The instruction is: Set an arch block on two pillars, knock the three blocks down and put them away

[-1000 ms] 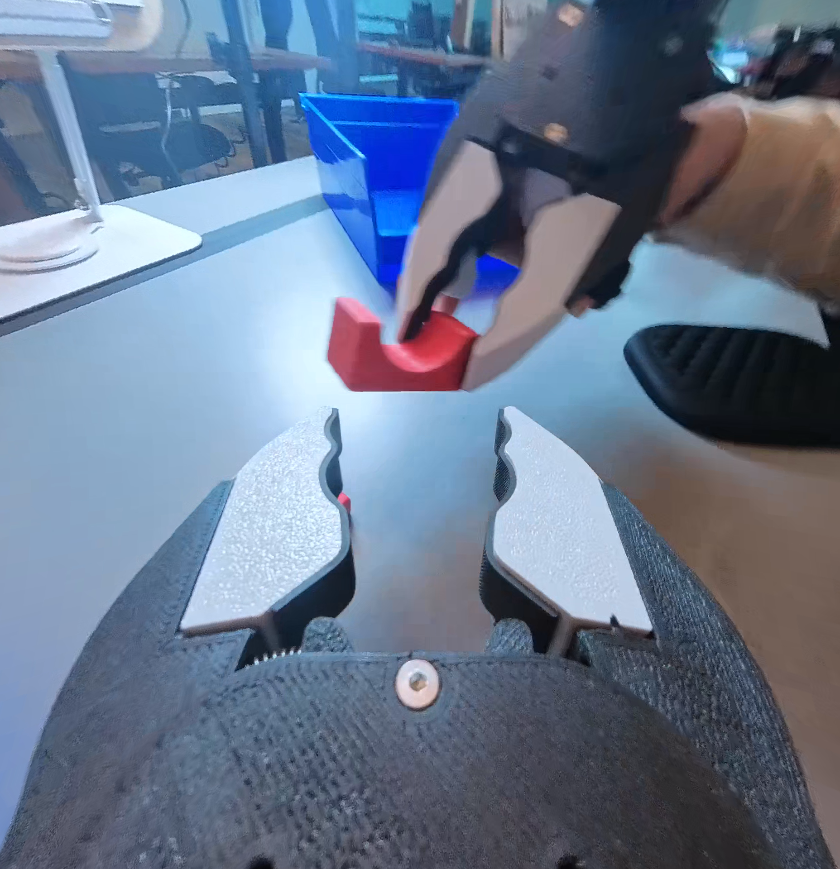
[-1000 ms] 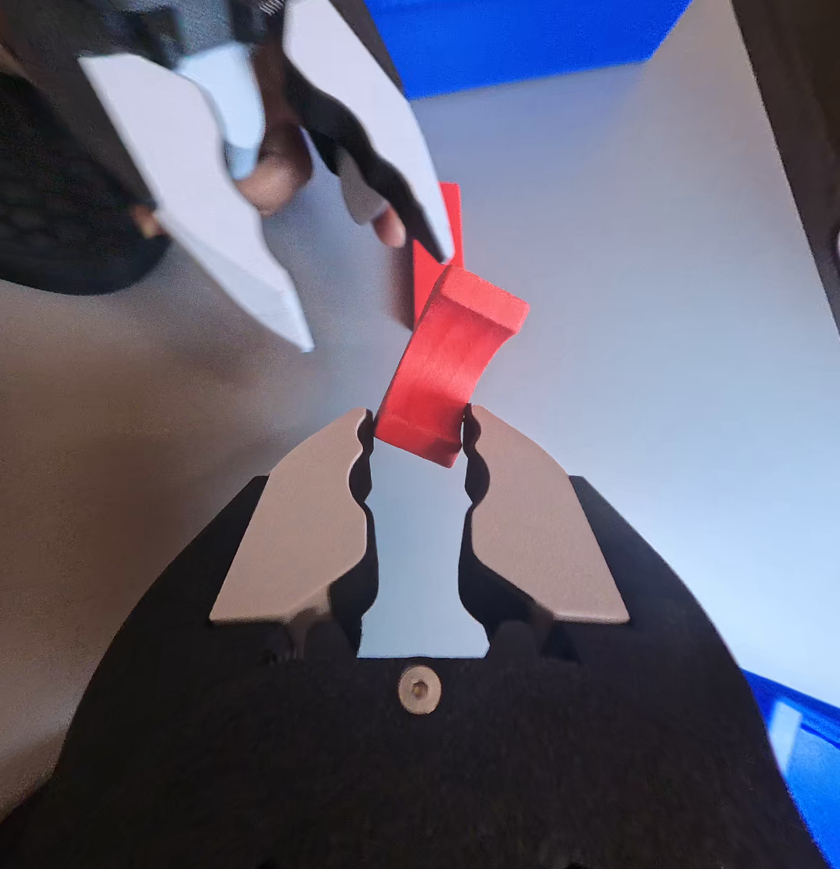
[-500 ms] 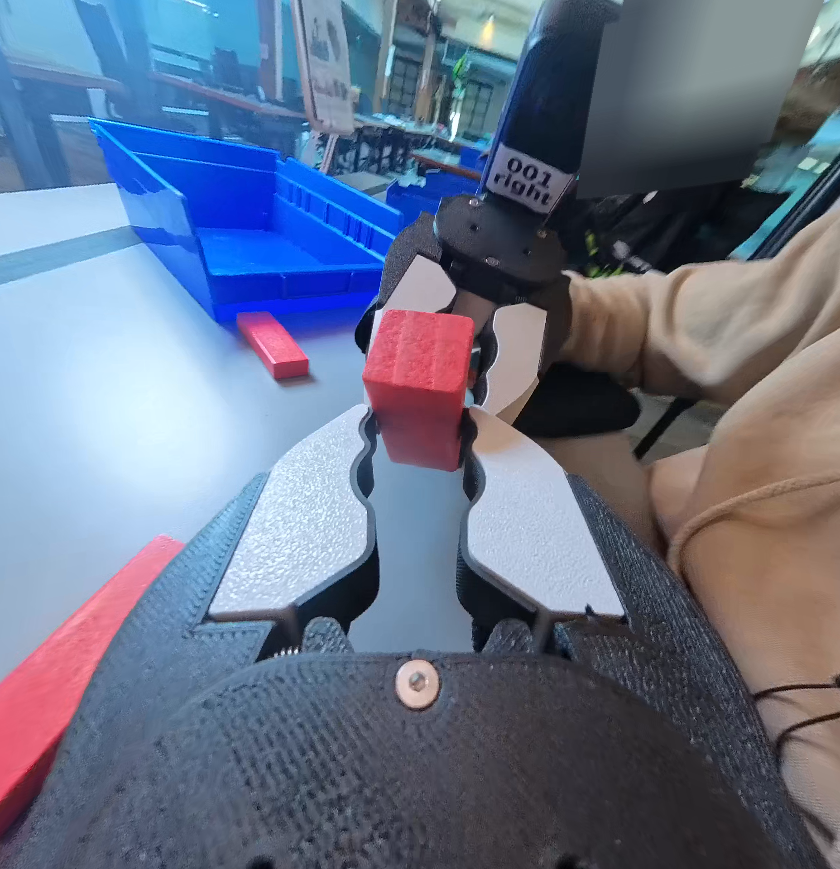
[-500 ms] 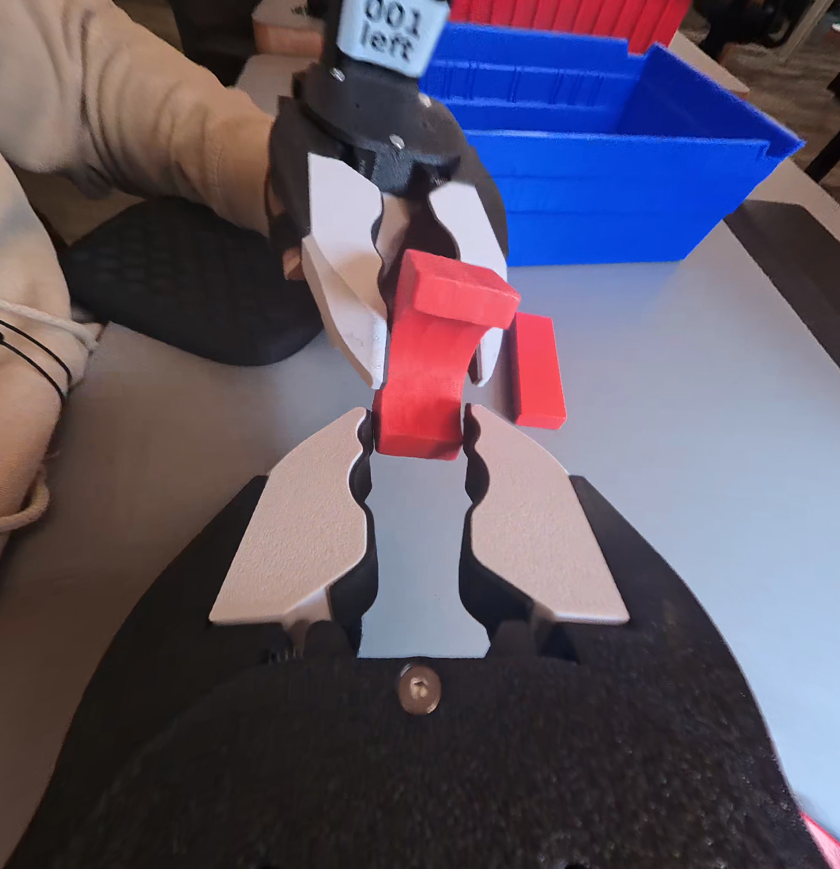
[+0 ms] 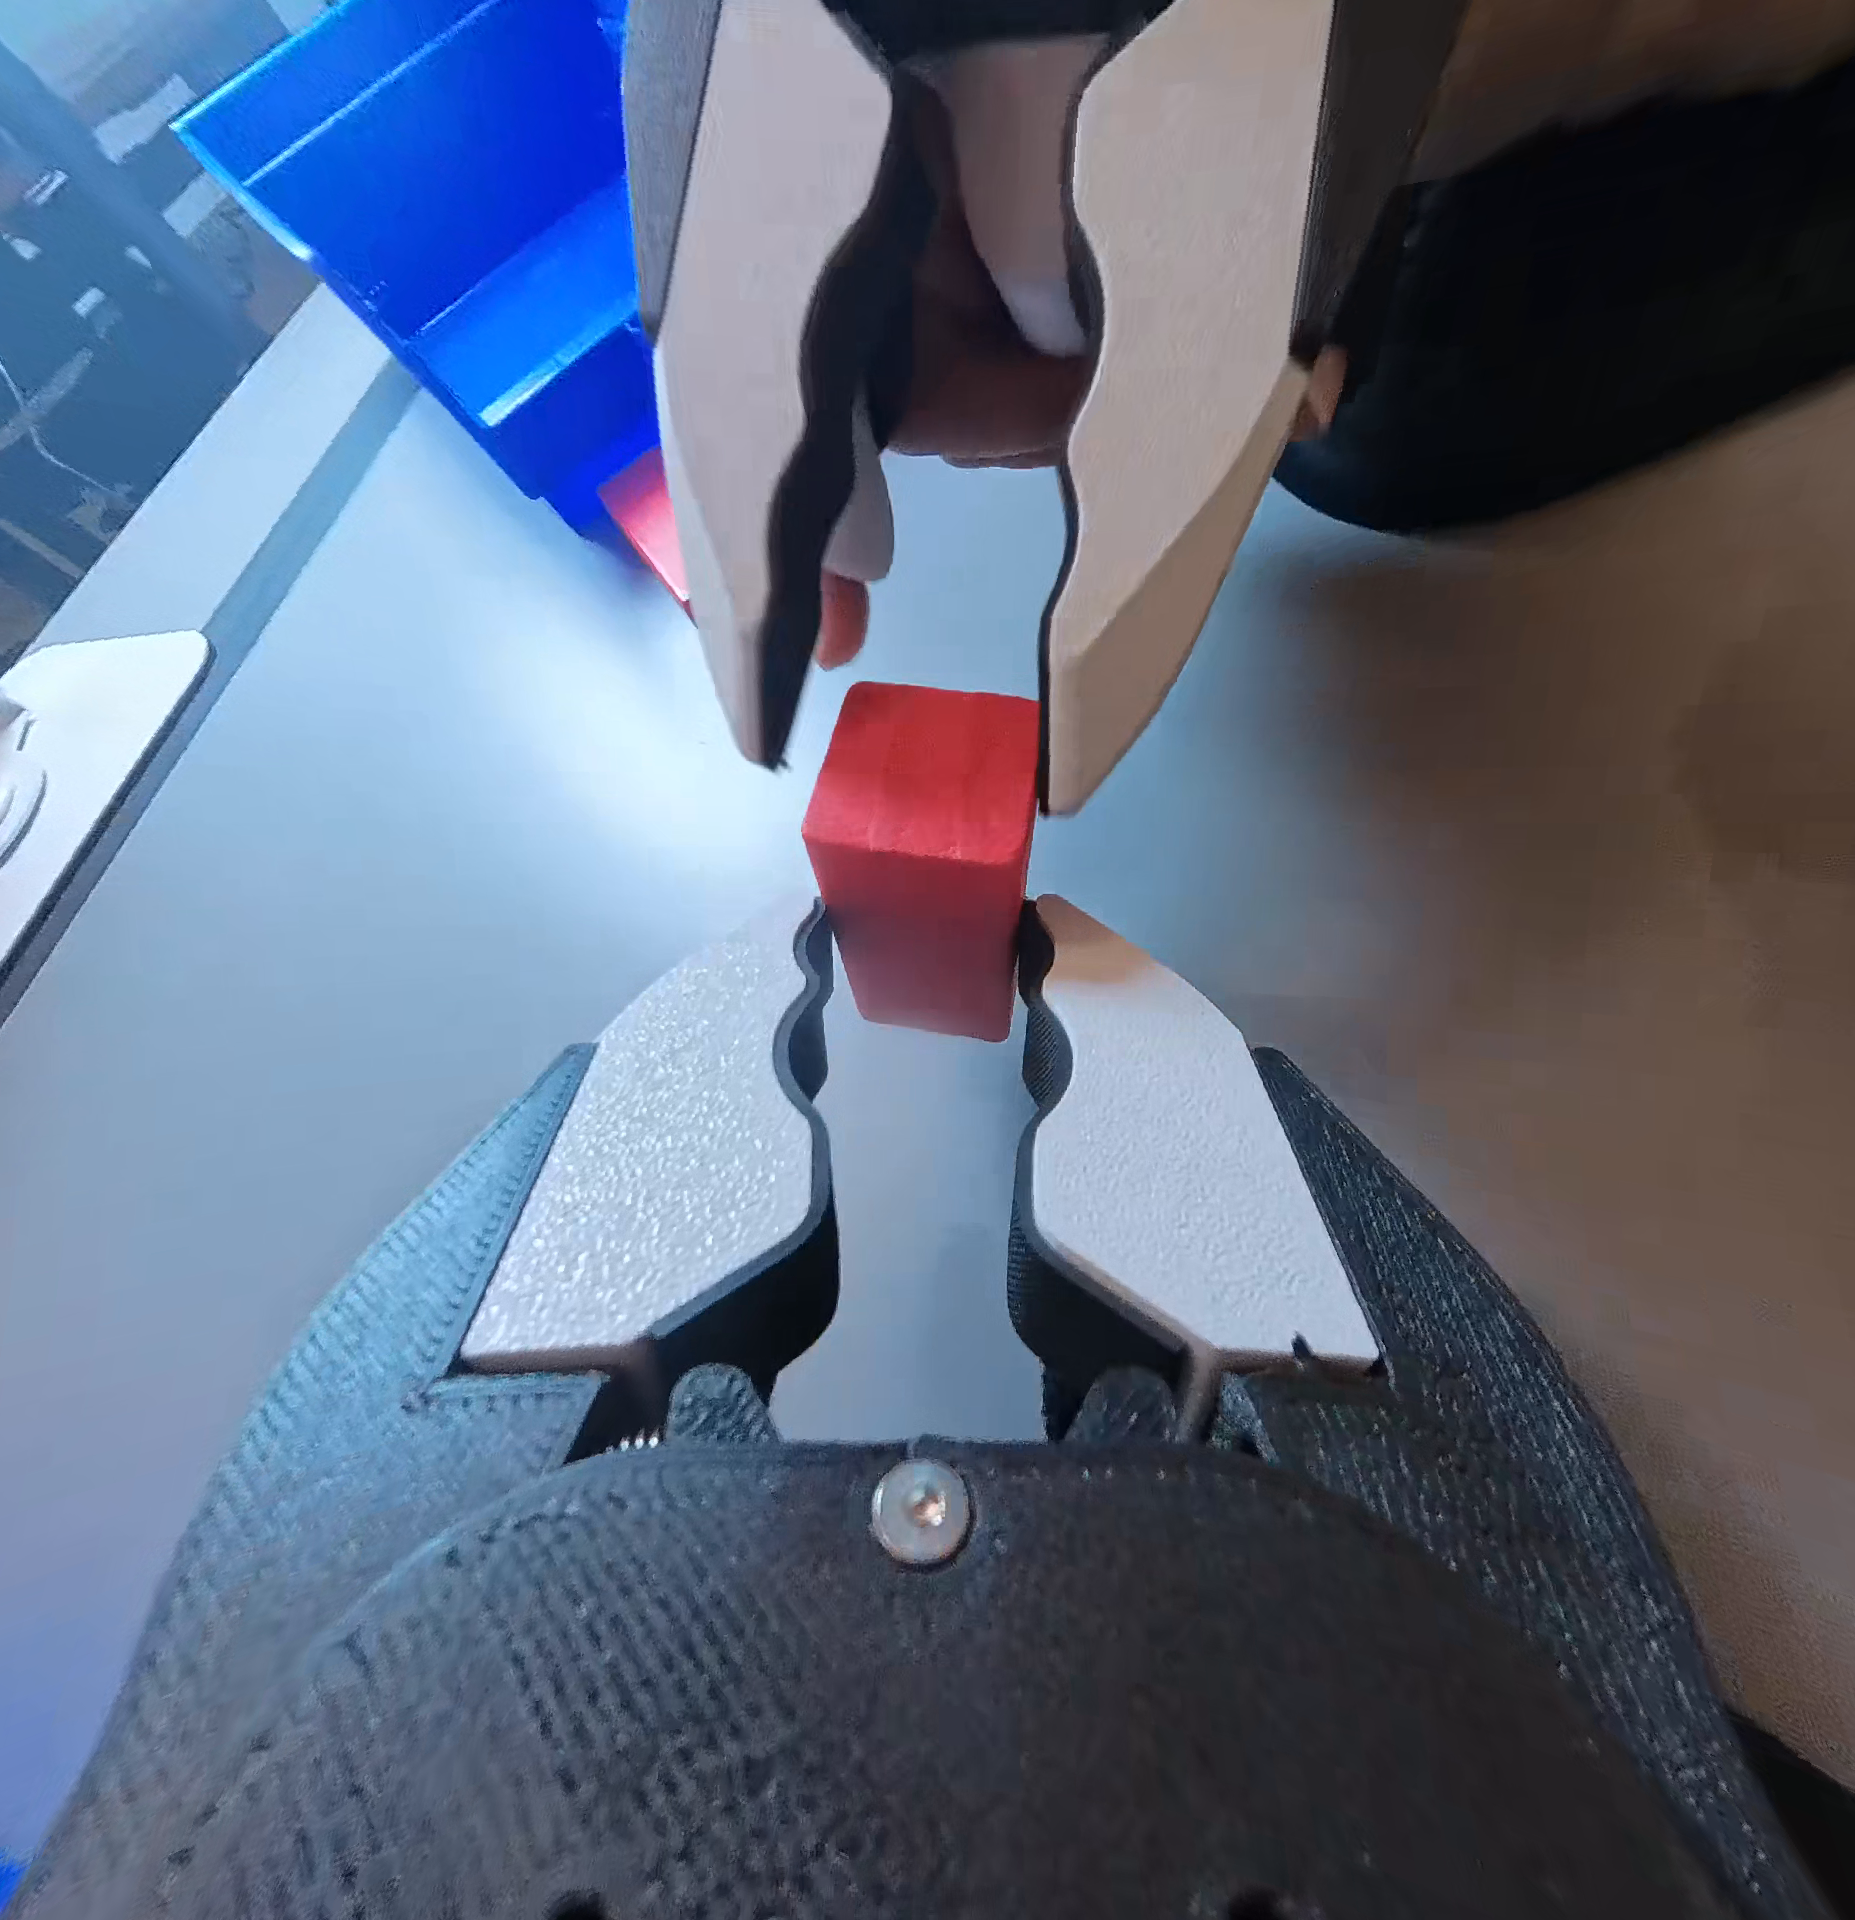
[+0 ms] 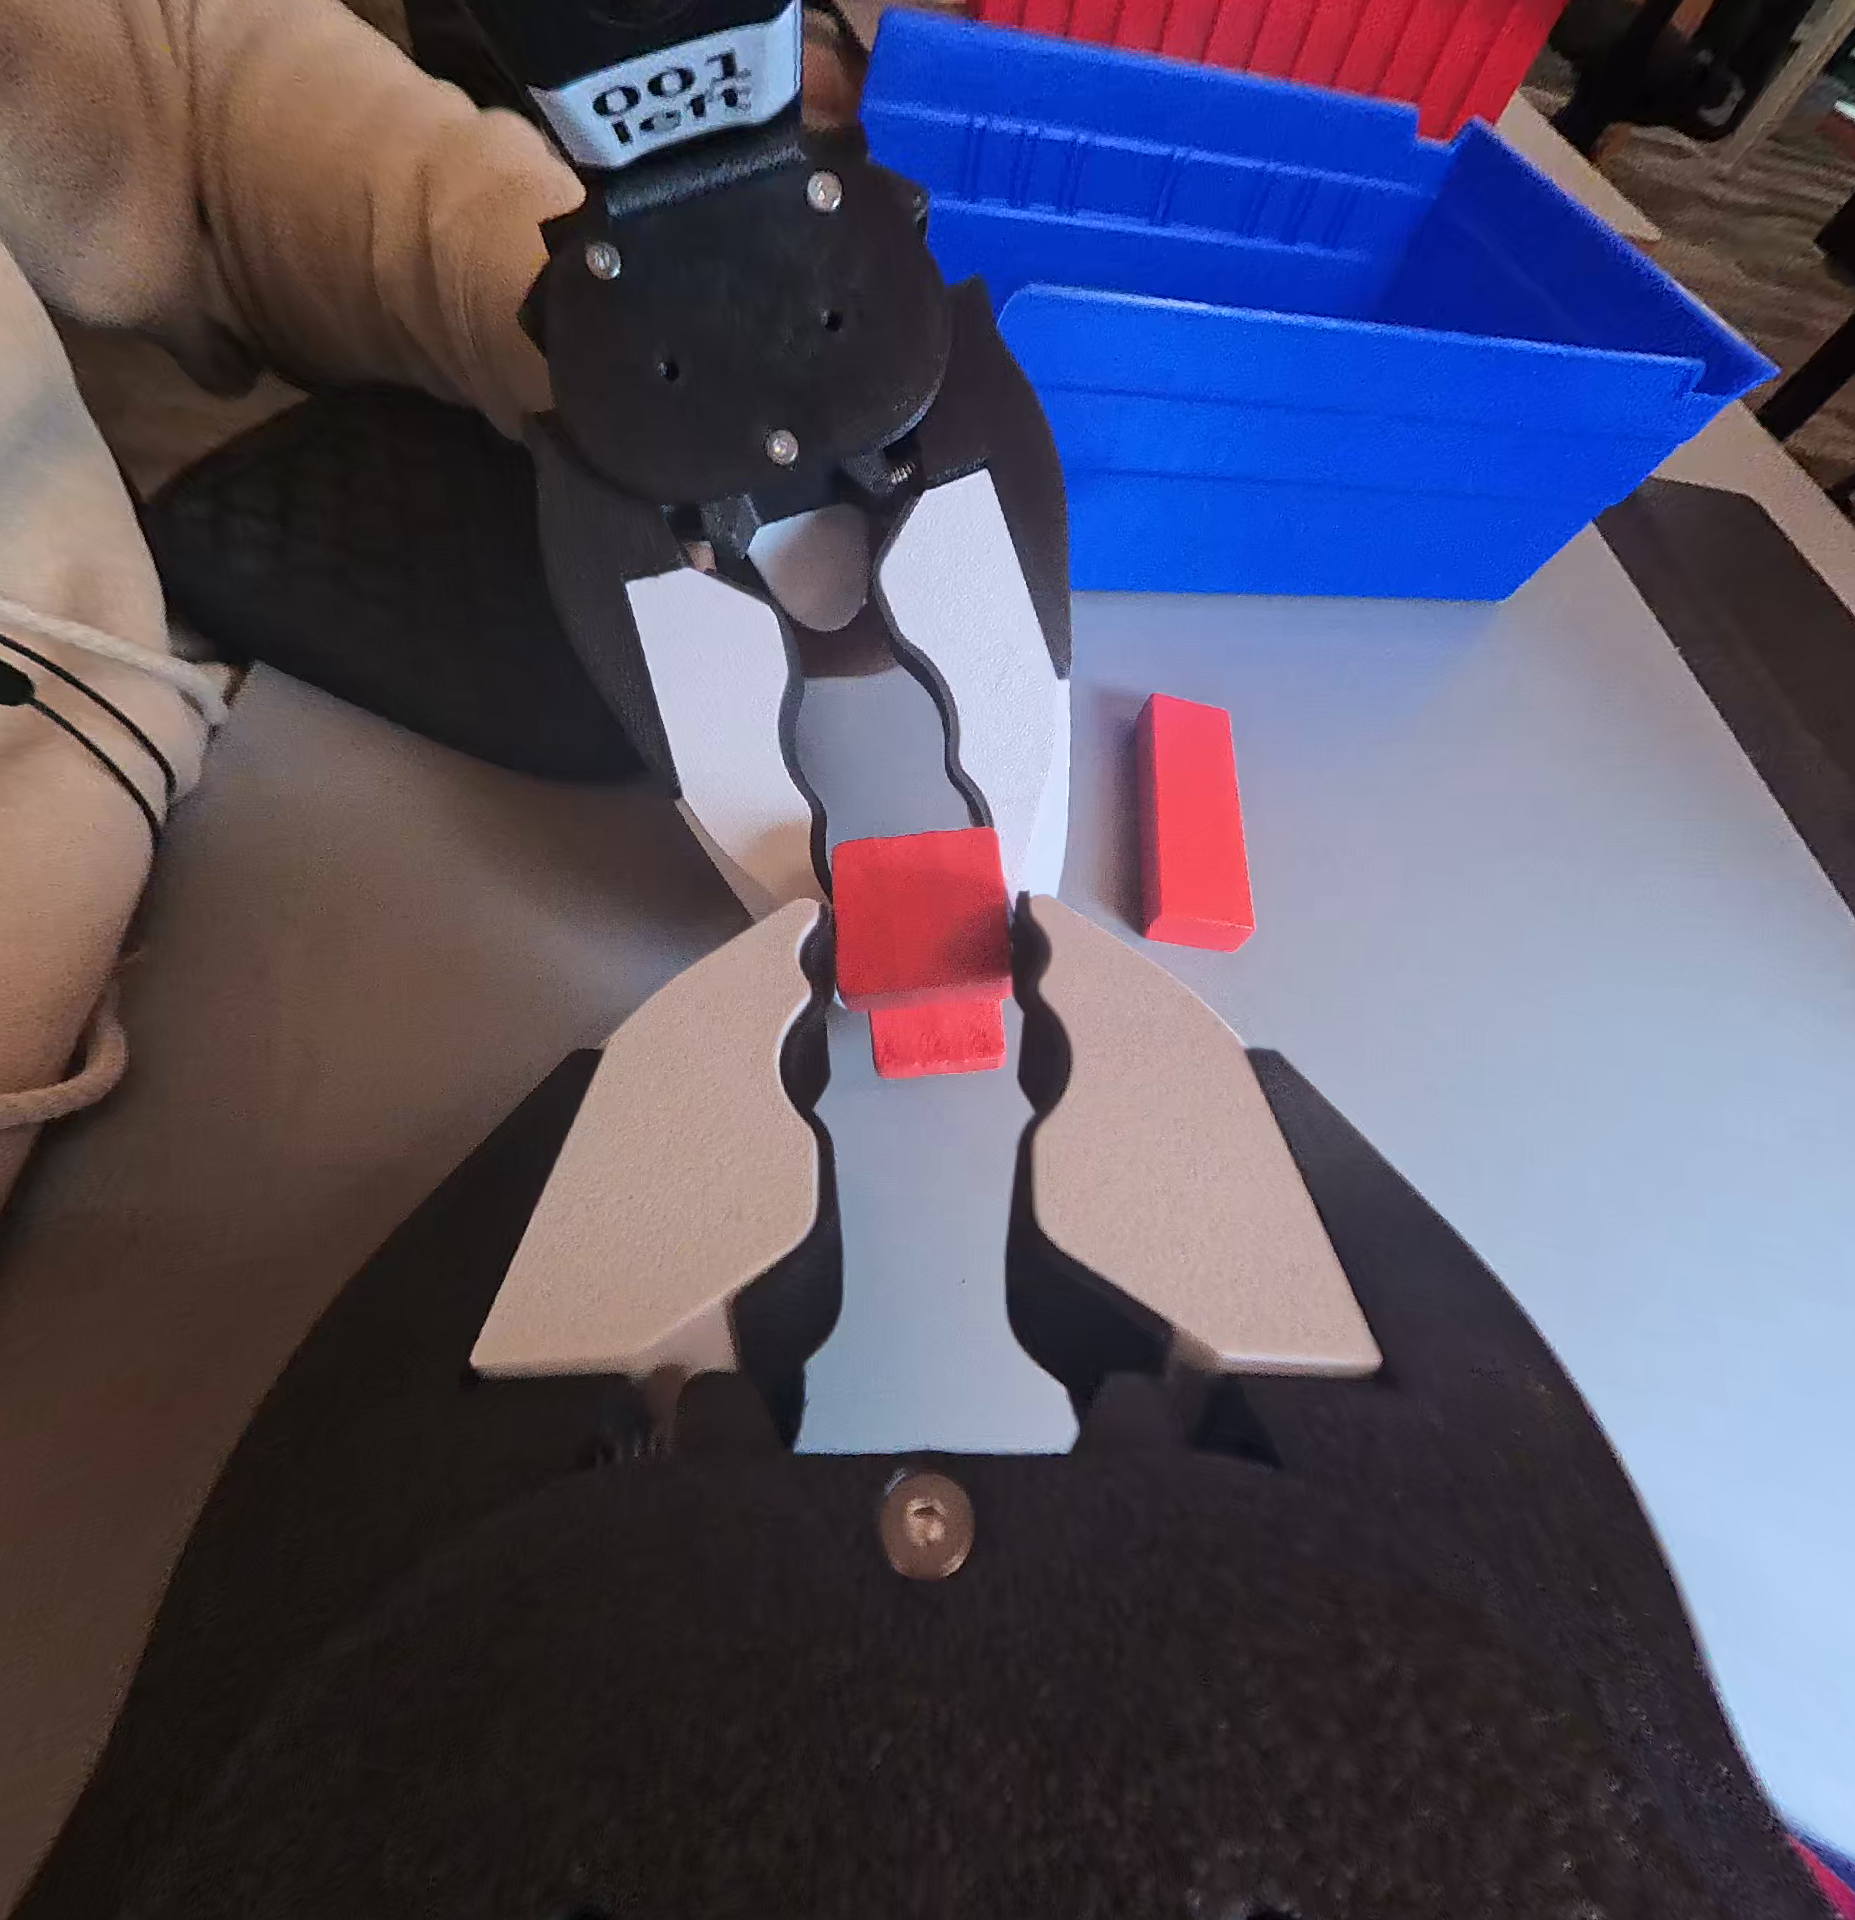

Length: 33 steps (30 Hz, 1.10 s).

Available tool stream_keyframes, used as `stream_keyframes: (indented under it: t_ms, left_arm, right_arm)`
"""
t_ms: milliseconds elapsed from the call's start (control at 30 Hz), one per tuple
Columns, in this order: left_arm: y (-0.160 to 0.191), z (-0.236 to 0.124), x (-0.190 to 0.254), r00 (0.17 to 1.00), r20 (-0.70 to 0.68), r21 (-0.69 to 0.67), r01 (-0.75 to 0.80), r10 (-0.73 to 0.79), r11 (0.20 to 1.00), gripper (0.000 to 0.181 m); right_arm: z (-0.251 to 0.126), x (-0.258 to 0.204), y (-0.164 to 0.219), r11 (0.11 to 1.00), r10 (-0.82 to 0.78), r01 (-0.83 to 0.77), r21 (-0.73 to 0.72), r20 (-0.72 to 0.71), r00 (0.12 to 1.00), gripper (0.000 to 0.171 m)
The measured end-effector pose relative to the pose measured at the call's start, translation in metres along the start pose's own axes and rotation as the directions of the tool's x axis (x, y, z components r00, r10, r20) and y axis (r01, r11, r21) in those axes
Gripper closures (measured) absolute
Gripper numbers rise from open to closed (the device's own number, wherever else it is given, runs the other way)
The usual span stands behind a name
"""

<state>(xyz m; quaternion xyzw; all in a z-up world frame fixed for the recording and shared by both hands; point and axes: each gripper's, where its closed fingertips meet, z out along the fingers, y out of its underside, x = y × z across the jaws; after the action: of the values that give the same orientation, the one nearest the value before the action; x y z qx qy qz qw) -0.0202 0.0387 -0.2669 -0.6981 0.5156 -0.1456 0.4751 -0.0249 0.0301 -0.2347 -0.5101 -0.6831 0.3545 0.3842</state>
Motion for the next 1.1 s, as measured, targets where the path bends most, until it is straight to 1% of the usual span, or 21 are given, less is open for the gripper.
stream_keyframes:
  t_ms: [67, 167, 267, 300, 367, 400, 467, 533, 600, 700, 800, 867, 933, 1000, 1100]
  left_arm:
    - [0.003, 0.000, -0.001, 1.000, 0.009, -0.022, -0.028, 0.028, 0.999, 0.146]
    - [-0.010, -0.009, -0.004, 1.000, -0.007, 0.062, -0.016, 0.017, 0.998, 0.147]
    - [-0.024, -0.019, 0.001, 0.996, -0.086, 0.142, 0.047, -0.035, 0.989, 0.148]
    - [-0.022, -0.017, 0.005, 0.992, -0.116, 0.129, 0.058, -0.043, 0.990, 0.148]
    - [-0.010, -0.010, 0.015, 0.987, -0.159, 0.075, 0.041, -0.029, 0.996, 0.148]
    - [-0.004, -0.005, 0.018, 0.986, -0.166, 0.048, 0.025, -0.017, 0.999, 0.148]
    - [0.005, 0.000, 0.021, 0.985, -0.170, 0.016, 0.003, 0.000, 1.000, 0.148]
    - [0.007, 0.002, 0.023, 0.983, -0.185, 0.018, 0.021, -0.017, 1.000, 0.148]
    - [0.003, 0.001, 0.022, 0.981, -0.190, 0.044, 0.044, -0.035, 0.998, 0.136]
    - [-0.003, -0.002, 0.016, 0.981, -0.184, 0.082, 0.082, -0.066, 0.993, 0.122]
    - [-0.008, -0.007, 0.001, 0.986, -0.134, 0.122, 0.119, -0.102, 0.985, 0.118]
    - [-0.009, -0.009, -0.013, 0.988, -0.078, 0.143, 0.140, -0.130, 0.980, 0.119]
    - [-0.008, -0.011, -0.025, 0.988, -0.027, 0.160, 0.156, -0.154, 0.975, 0.120]
    - [-0.006, -0.011, -0.031, 0.985, -0.003, 0.169, 0.173, -0.175, 0.970, 0.121]
    - [-0.005, -0.010, -0.030, 0.984, -0.002, 0.174, 0.176, -0.178, 0.969, 0.123]
  right_arm:
    - [0.001, -0.001, 0.004, 0.999, -0.021, 0.021, -0.029, 0.006, 1.000, 0.139]
    - [-0.010, 0.001, 0.010, 0.999, 0.030, -0.027, -0.045, 0.070, 0.997, 0.139]
    - [-0.014, -0.006, 0.028, 0.991, 0.107, -0.091, -0.103, 0.163, 0.981, 0.140]
    - [-0.012, -0.011, 0.035, 0.986, 0.117, -0.091, -0.142, 0.187, 0.976, 0.141]
    - [-0.008, -0.017, 0.056, 0.966, 0.084, -0.032, -0.257, 0.191, 0.978, 0.152]
    - [-0.006, -0.020, 0.064, 0.955, 0.062, -0.001, -0.297, 0.198, 0.978, 0.152]
    - [-0.006, -0.026, 0.070, 0.947, 0.075, 0.001, -0.322, 0.223, 0.972, 0.145]
    - [-0.008, -0.026, 0.069, 0.946, 0.095, -0.015, -0.325, 0.232, 0.968, 0.141]
    - [-0.013, -0.020, 0.069, 0.945, 0.098, -0.024, -0.326, 0.213, 0.972, 0.140]
    - [-0.027, 0.003, 0.073, 0.938, 0.099, -0.055, -0.341, 0.111, 0.989, 0.135]
    - [-0.051, 0.048, 0.086, 0.912, 0.117, -0.150, -0.381, -0.107, 0.987, 0.131]
    - [-0.071, 0.078, 0.103, 0.876, 0.159, -0.260, -0.406, -0.268, 0.950, 0.127]
    - [-0.086, 0.099, 0.118, 0.846, 0.218, -0.369, -0.386, -0.381, 0.899, 0.125]
    - [-0.092, 0.116, 0.129, 0.824, 0.272, -0.454, -0.339, -0.466, 0.842, 0.121]
    - [-0.094, 0.126, 0.145, 0.790, 0.280, -0.509, -0.340, -0.538, 0.795, 0.108]
